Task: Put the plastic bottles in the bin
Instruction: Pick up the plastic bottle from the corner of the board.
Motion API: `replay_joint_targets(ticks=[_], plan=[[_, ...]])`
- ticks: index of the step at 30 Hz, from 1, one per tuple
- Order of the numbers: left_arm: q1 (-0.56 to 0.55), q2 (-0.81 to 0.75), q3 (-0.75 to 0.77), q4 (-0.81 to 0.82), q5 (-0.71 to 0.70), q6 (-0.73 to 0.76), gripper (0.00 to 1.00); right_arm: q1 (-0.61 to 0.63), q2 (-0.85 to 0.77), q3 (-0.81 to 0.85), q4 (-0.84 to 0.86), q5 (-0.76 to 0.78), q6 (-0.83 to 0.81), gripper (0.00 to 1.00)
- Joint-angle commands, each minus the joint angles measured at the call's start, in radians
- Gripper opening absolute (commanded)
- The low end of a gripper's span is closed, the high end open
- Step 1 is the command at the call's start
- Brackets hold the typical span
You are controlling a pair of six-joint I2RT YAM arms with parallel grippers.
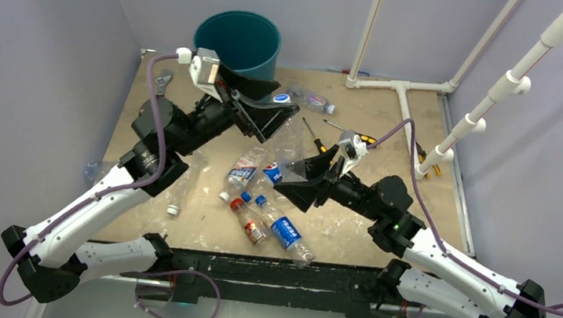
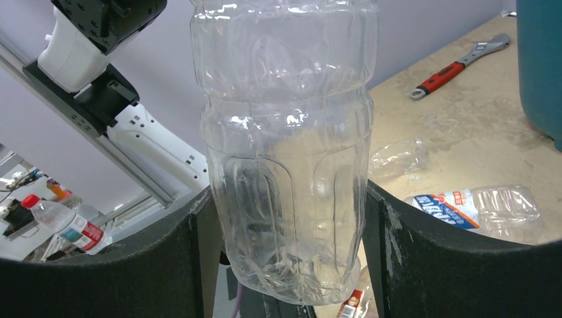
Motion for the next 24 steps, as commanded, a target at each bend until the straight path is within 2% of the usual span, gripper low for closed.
replay_joint_targets(ticks=[1,5,11,15,16,18,21,24], plan=[[-0.001,0.005,0.017,-0.071,-0.024,-0.013,0.84,-0.003,-0.008,0.000,0.022,0.030,-0.026,0.51],[0.000,0.015,0.033,-0.125,-0.038,-0.011,0.79,-0.003,-0.010,-0.002,0.020,0.031,-0.026,0.50],[0.000,0.013,0.020,-0.103,-0.002,-0.021,0.59,-0.003,-0.006,-0.002,0.021,0.036,-0.021,0.49],[0.000,0.019,0.025,-0.109,0.011,-0.019,0.40,-0.003,-0.008,-0.011,0.028,0.037,-0.015,0.49],[-0.001,0.019,0.023,-0.104,0.014,-0.020,0.38,-0.003,-0.008,-0.012,0.027,0.039,-0.014,0.49],[0.000,0.019,0.015,-0.094,0.025,-0.025,0.40,-0.003,-0.007,-0.011,0.014,0.039,-0.018,0.49],[0.000,0.025,0.024,-0.108,0.039,-0.031,0.58,-0.003,-0.018,0.004,-0.033,0.057,-0.061,0.49],[-0.001,0.037,0.050,-0.145,0.054,-0.037,0.62,-0.002,-0.047,0.020,-0.109,0.111,-0.136,0.48]])
